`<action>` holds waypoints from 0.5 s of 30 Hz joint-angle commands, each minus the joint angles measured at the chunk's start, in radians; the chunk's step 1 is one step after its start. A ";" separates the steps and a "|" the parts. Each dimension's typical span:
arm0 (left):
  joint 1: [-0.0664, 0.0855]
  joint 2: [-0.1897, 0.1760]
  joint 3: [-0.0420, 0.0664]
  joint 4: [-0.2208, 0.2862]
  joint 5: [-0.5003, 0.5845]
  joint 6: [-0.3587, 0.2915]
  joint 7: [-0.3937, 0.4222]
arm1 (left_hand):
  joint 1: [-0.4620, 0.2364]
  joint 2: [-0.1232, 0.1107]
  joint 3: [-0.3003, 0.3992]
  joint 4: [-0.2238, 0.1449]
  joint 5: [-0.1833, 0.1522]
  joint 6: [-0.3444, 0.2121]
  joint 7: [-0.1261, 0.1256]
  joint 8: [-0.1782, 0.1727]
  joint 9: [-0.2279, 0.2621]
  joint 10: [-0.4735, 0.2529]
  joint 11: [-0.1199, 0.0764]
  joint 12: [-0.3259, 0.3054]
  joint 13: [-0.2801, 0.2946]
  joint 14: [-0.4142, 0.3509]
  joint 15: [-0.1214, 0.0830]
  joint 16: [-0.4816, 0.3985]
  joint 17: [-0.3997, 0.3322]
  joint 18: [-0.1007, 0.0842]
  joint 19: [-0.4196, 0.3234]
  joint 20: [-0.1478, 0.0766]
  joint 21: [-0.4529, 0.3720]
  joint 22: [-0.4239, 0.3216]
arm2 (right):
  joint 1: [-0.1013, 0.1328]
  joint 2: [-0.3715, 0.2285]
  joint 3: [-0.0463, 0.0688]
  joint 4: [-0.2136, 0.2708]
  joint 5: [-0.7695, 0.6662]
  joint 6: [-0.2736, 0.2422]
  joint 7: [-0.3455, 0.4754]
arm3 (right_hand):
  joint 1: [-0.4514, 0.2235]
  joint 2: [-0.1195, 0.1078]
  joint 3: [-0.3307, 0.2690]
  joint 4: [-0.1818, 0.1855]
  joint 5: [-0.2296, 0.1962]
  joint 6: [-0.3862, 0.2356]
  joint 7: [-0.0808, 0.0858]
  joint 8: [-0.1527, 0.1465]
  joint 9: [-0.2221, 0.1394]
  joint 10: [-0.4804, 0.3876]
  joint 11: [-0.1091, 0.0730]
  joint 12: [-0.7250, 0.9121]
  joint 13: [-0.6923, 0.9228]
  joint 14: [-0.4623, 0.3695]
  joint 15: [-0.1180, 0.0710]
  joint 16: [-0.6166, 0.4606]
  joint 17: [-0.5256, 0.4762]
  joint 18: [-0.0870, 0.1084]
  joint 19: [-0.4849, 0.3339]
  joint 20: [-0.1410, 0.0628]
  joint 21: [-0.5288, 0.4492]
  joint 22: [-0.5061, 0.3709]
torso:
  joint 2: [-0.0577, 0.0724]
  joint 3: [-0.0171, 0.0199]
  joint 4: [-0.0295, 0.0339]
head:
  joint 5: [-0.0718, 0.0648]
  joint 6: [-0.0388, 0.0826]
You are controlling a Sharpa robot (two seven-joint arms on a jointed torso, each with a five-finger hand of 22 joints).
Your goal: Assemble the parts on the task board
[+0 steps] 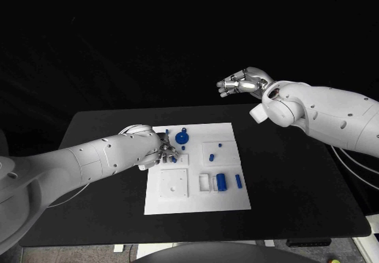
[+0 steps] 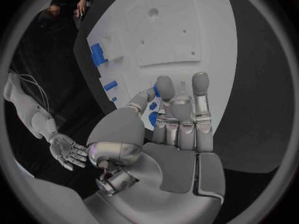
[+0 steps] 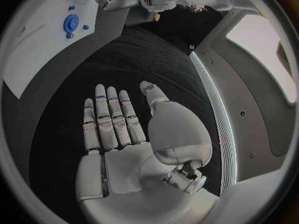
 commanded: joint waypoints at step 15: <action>-0.004 -0.057 0.000 0.089 -0.026 -0.212 0.058 | 0.033 0.009 0.074 -0.060 0.011 0.072 -0.063 0.004 -0.002 0.009 -0.020 0.007 0.018 0.001 -0.007 0.023 0.023 0.009 0.002 -0.003 0.010 0.019 | -0.001 -0.007 0.001 0.002 -0.006 0.015 0.004 | -0.001 -0.004 -0.006 0.003 0.000 0.004 -0.002 -0.004 -0.002 0.006 -0.001 -0.005 -0.001 0.009 -0.001 -0.004 -0.001 0.000 0.005 -0.001 -0.001 0.000 | 0.000 -0.0003 0.0015 | -0.003 -0.002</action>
